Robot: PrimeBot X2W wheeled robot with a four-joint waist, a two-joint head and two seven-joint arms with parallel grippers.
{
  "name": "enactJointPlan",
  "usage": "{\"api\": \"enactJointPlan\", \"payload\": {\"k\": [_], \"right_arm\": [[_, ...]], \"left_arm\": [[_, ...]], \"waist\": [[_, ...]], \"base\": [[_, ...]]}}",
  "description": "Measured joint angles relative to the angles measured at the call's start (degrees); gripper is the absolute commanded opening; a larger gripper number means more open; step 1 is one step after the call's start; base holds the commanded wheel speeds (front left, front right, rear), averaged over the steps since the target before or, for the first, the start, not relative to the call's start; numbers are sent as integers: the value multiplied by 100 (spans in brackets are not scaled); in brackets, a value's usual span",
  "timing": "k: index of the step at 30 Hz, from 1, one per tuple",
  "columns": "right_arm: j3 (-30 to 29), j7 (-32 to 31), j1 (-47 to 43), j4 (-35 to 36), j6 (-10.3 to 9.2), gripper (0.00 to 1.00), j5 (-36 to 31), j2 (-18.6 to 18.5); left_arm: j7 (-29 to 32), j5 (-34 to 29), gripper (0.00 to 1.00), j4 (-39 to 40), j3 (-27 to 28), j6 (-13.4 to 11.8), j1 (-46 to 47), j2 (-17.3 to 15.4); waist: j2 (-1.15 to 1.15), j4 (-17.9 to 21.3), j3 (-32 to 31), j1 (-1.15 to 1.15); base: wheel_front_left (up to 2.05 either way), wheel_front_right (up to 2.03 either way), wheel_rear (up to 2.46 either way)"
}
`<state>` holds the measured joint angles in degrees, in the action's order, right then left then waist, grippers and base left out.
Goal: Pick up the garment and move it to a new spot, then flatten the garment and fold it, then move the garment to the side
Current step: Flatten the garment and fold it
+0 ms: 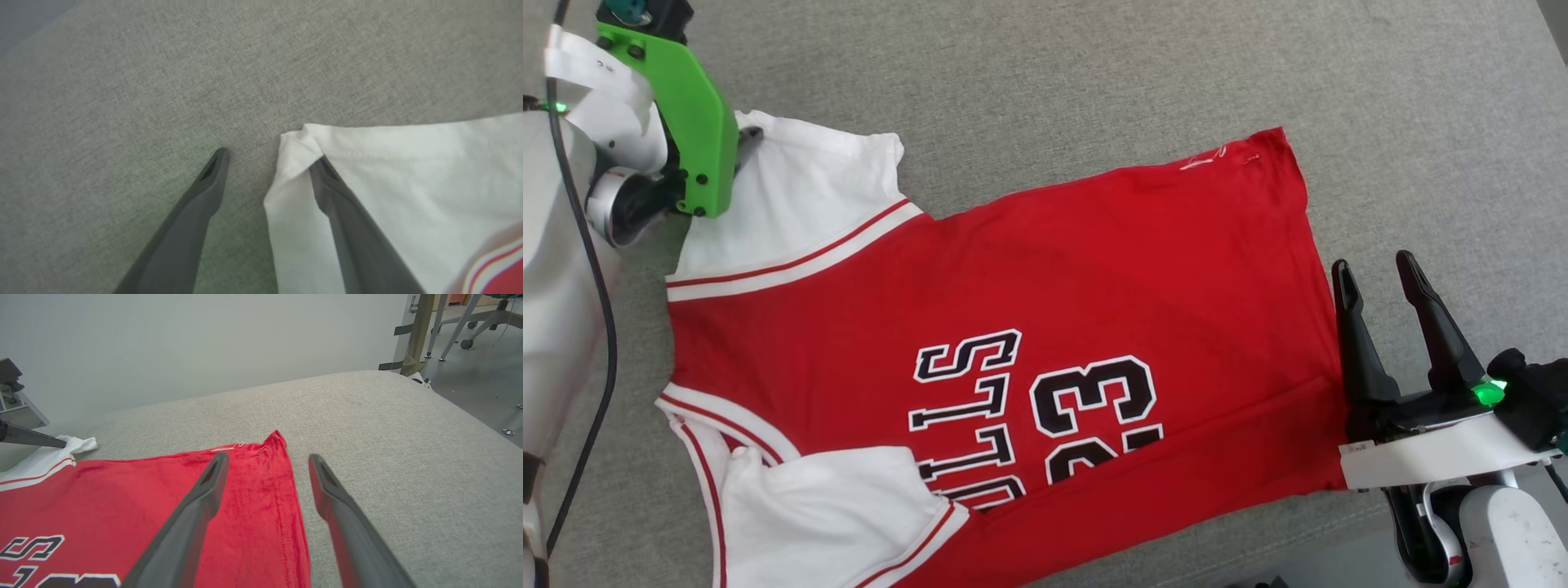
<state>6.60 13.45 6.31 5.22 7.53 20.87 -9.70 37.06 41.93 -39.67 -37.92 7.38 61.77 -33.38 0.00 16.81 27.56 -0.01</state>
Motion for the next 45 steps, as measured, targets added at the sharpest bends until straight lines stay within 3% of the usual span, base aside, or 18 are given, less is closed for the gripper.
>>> {"api": "enactJointPlan", "payload": {"k": [3, 5, 6, 15, 23, 27, 33, 38, 45], "right_arm": [[12, 25, 1, -23, 0, 100, -1, 13], [15, 27, 2, -37, 0, 100, -1, 14], [15, 29, 3, -43, 0, 100, -1, 14], [1, -31, 14, -99, 0, 100, -7, -64], [-154, -444, -4, 22, 0, 100, -49, -426], [-355, -1233, -14, -25, 0, 100, -59, -627], [-494, -2995, 74, -192, -1, 100, 114, -1104], [-531, -4362, 553, -346, -1, 100, 679, -1489], [-450, -5478, 1301, -754, 0, 100, 1046, -1982]], "left_arm": [[-25, 14, 100, -232, -4, 3, 100, 23], [58, 108, 53, -338, -35, 18, 176, 51], [93, 162, 0, -364, -48, 18, 201, 60], [-135, 667, 0, -590, -80, 18, 138, 267], [-588, 1184, 0, -400, 31, 18, -174, 576], [-672, 1367, 0, -179, 58, 18, -360, 587], [-886, 1414, 0, 670, 129, -129, -724, 575], [-869, 1475, 0, 1714, 144, -502, -1275, 414], [-880, 1512, 0, 3223, 188, -1078, -2014, 147]], "waist": [[0, 44, 51, 0], [0, 43, 58, 0], [0, 37, 53, 0], [0, -60, -146, 0], [0, -223, -575, 0], [0, -403, -792, 1], [0, -788, -1005, 0], [0, -1165, -1077, 0], [0, -1621, -1004, 1]], "base": [[0, 0, 0], [0, 0, 0], [0, 0, 0], [0, 0, 0], [0, 0, 0], [0, 0, 0], [0, 0, 0], [0, 0, 0], [0, 0, 0]]}}
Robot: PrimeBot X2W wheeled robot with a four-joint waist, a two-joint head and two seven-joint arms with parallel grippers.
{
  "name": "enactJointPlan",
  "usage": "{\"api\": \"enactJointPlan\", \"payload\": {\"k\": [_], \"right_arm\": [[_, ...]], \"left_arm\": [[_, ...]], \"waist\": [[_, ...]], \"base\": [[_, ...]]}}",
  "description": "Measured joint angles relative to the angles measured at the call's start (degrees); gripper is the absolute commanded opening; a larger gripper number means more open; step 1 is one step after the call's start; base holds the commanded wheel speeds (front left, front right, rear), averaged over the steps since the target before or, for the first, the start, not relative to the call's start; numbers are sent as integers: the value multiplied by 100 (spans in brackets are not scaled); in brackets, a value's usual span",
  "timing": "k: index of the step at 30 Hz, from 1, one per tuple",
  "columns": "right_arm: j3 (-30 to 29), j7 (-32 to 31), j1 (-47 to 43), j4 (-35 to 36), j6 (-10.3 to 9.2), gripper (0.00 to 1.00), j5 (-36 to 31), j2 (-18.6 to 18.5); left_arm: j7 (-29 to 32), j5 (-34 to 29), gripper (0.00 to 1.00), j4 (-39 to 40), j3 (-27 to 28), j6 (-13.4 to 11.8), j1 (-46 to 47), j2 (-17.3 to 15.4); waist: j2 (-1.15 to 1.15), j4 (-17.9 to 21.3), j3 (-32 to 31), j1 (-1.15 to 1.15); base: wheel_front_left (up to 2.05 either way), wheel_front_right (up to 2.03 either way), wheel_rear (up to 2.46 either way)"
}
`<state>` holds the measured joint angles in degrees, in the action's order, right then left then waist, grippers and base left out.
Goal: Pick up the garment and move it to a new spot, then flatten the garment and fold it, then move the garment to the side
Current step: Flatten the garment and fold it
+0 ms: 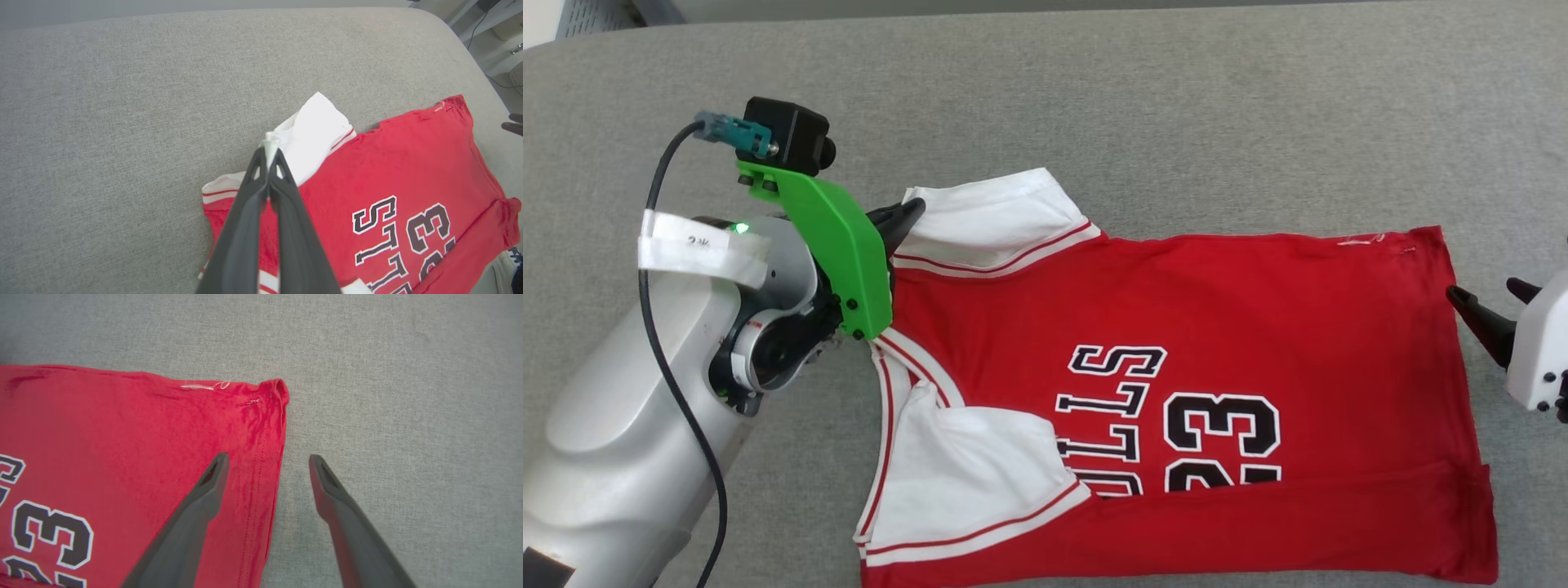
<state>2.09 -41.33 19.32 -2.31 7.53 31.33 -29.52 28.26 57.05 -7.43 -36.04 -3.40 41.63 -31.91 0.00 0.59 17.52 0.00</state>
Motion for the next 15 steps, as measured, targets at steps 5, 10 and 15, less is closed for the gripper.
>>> {"api": "enactJointPlan", "payload": {"k": [5, 10, 15], "right_arm": [[40, -705, 466, -438, 0, 100, 118, -31], [109, -975, 943, -738, 0, 100, -60, -176], [183, -1046, 1256, -1023, 0, 100, -200, -191]], "left_arm": [[8, 53, 0, 809, 88, -346, -338, -137], [26, 51, 0, 1374, 99, -547, -449, -211], [21, 32, 0, 1674, 92, -639, -470, -222]], "waist": [[0, -240, 146, 0], [0, -398, 333, 0], [0, -532, 527, 0]], "base": [[0, 0, 0], [0, 0, 0], [0, 0, 0]]}}
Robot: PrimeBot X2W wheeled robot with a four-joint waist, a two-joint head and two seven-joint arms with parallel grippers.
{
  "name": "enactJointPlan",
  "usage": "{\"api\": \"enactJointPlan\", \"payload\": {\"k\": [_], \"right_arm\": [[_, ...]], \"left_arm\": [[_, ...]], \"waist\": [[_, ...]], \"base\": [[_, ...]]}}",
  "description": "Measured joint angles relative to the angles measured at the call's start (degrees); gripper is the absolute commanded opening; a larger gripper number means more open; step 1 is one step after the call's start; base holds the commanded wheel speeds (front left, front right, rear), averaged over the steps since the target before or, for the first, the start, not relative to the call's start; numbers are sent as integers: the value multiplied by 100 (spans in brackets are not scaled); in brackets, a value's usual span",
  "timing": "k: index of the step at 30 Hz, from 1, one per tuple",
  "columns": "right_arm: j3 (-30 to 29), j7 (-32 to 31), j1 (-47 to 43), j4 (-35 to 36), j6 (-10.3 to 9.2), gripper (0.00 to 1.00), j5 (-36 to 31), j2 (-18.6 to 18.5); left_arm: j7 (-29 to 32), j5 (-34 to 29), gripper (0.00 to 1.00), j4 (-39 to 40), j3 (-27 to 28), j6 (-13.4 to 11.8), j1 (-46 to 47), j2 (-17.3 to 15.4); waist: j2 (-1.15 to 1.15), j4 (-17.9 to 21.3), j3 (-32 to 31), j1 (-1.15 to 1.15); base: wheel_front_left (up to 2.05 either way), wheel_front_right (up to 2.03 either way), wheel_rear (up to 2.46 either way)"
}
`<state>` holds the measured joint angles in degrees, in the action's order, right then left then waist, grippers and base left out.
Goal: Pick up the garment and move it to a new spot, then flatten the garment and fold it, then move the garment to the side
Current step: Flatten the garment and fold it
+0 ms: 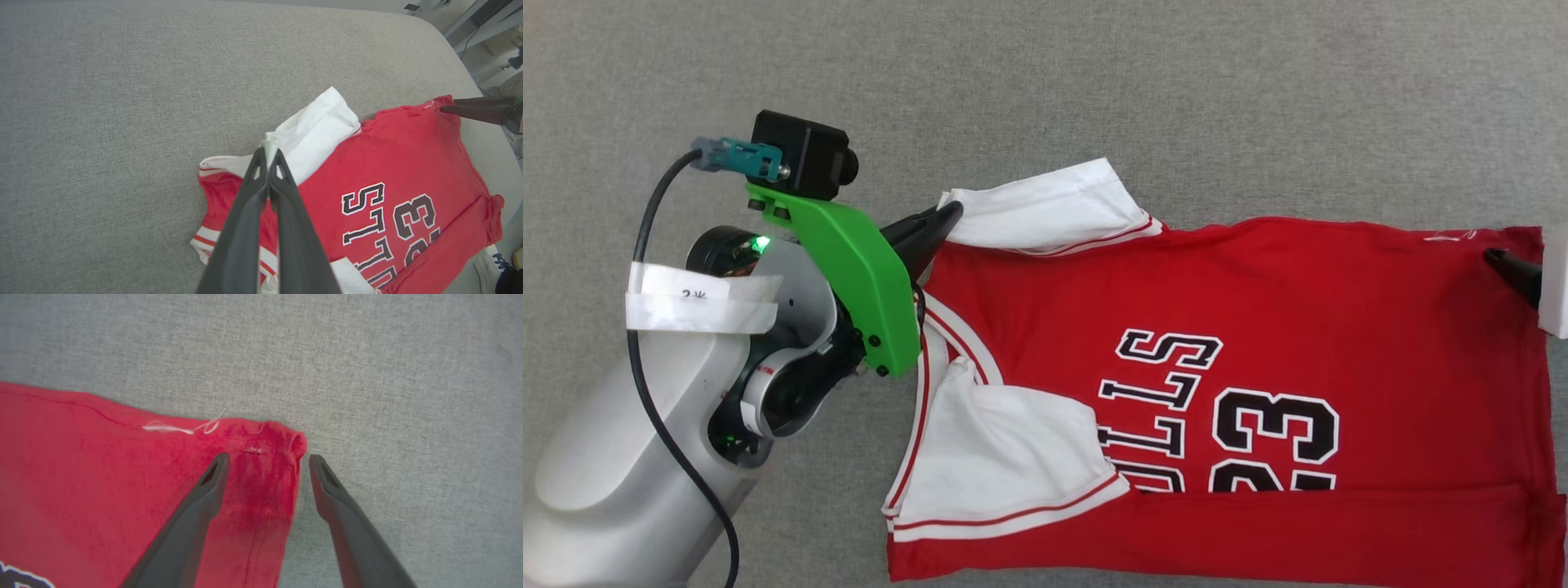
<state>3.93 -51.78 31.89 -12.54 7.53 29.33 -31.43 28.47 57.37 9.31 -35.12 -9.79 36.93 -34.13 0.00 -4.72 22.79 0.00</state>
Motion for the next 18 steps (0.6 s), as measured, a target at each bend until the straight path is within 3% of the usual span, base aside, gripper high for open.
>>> {"api": "enactJointPlan", "payload": {"k": [10, 11, 12, 13, 14, 18], "right_arm": [[360, 102, 146, -258, 0, 100, 32, -194], [371, 113, 146, -289, 0, 90, 57, -204], [380, 123, 146, -316, 0, 46, 77, -215], [394, 158, 146, -336, 0, 15, 86, -218], [411, 196, 146, -349, 0, 0, 109, -216], [410, 583, 146, -427, 0, 0, 197, -136]], "left_arm": [[-76, -40, 0, 71, -13, -5, -15, 11], [-79, -38, 0, 57, -13, -3, -18, 15], [-93, -38, 0, 37, -12, -2, -23, 18], [-121, -38, 0, 12, -8, -2, -30, 18], [-130, -38, 0, -10, -2, -2, -36, 16], [-200, -38, 0, -160, 11, 3, -66, 15]], "waist": [[0, -178, 253, 0], [0, -186, 259, 0], [0, -190, 259, 0], [0, -189, 256, 0], [0, -188, 250, 0], [0, -168, 195, 0]], "base": [[0, 0, 0], [0, 0, 0], [0, 0, 0], [0, 0, 0], [0, 0, 0], [0, 0, 0]]}}
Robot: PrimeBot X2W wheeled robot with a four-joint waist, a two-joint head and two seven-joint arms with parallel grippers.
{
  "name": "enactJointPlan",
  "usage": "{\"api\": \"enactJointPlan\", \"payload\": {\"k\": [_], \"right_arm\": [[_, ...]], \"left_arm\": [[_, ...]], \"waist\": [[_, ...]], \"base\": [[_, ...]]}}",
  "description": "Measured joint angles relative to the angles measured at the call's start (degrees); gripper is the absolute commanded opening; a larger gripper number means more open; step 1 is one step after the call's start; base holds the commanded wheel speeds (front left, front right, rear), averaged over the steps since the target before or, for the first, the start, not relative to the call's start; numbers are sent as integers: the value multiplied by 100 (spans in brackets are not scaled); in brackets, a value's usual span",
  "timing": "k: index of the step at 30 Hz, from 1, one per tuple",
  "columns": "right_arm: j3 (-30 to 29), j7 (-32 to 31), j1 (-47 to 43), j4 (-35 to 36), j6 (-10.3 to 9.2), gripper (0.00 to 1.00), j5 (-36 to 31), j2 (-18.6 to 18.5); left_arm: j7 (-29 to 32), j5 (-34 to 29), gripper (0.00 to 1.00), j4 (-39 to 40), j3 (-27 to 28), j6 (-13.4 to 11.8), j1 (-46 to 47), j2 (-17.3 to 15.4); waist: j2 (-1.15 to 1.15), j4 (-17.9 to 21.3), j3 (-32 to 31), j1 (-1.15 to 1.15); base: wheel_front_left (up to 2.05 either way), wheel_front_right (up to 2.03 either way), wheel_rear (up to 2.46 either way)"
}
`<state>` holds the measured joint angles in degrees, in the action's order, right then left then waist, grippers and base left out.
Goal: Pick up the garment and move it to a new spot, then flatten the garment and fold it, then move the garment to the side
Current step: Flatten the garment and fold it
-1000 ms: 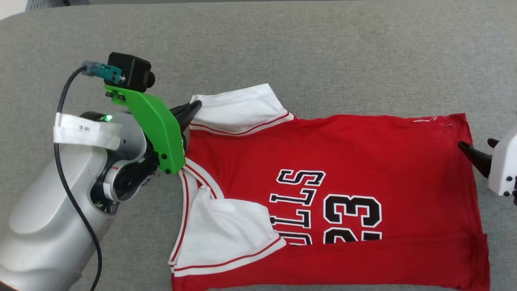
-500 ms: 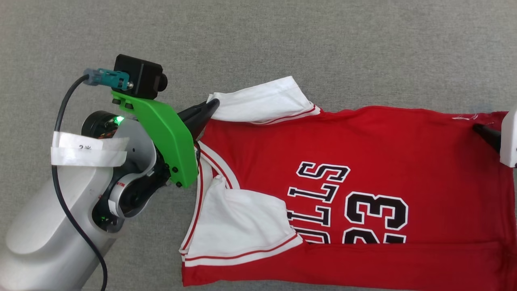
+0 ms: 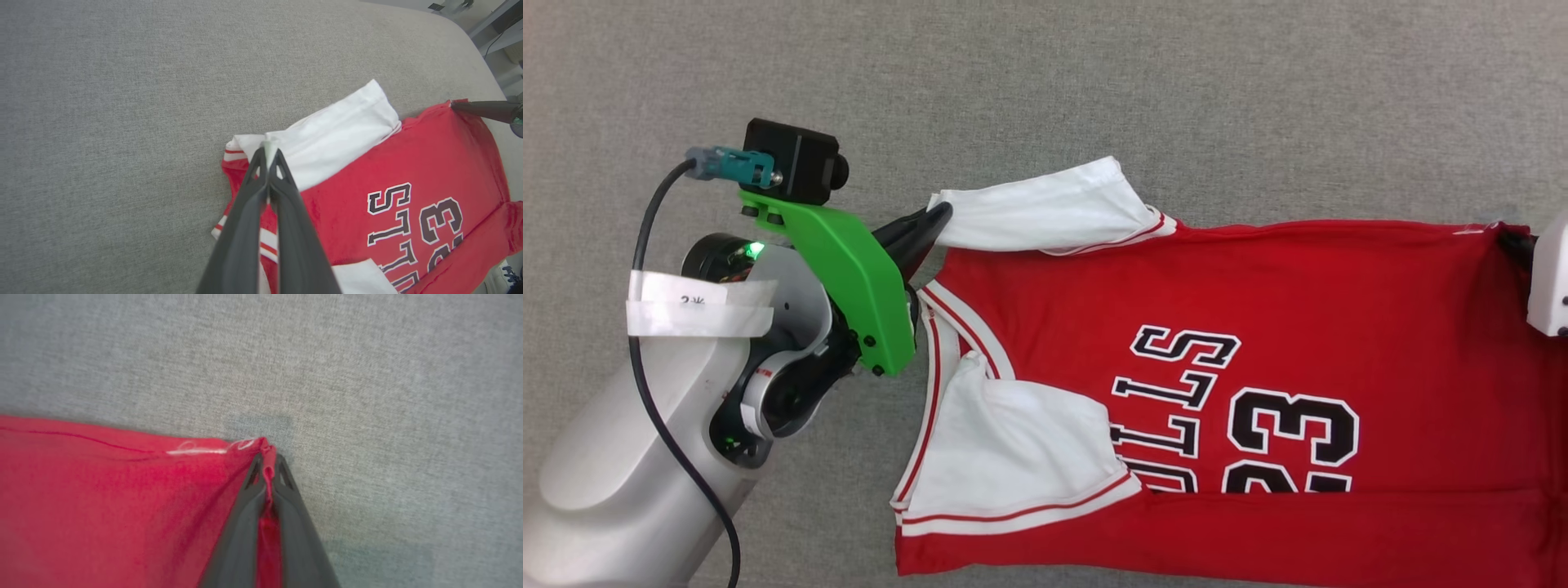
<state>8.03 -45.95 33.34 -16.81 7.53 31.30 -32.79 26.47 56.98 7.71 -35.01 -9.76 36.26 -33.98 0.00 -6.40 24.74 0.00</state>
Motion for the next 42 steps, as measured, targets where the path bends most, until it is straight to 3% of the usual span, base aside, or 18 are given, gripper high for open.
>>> {"api": "enactJointPlan", "payload": {"k": [17, 26, 37, 42], "right_arm": [[-137, 2201, -777, -188, 0, 0, 659, 70], [-75, 3152, -1817, 70, 0, 0, 965, 63], [81, 3927, -2786, 495, 0, 0, 1107, 19], [495, 4018, -3252, 730, 0, 0, 1203, -245]], "left_arm": [[-422, 156, 0, -437, 122, 33, -729, -43], [-564, 248, 0, -238, 4, -163, -1578, -119], [-688, 409, 0, 37, -38, -414, -2551, -265], [-634, 410, 0, 24, -168, -487, -2815, -385]], "waist": [[0, 179, -823, 0], [0, 193, -1365, 0], [0, 232, -1743, 0], [0, 271, -1792, 0]], "base": [[0, 0, 0], [0, 0, 0], [0, 0, 0], [0, 0, 0]]}}
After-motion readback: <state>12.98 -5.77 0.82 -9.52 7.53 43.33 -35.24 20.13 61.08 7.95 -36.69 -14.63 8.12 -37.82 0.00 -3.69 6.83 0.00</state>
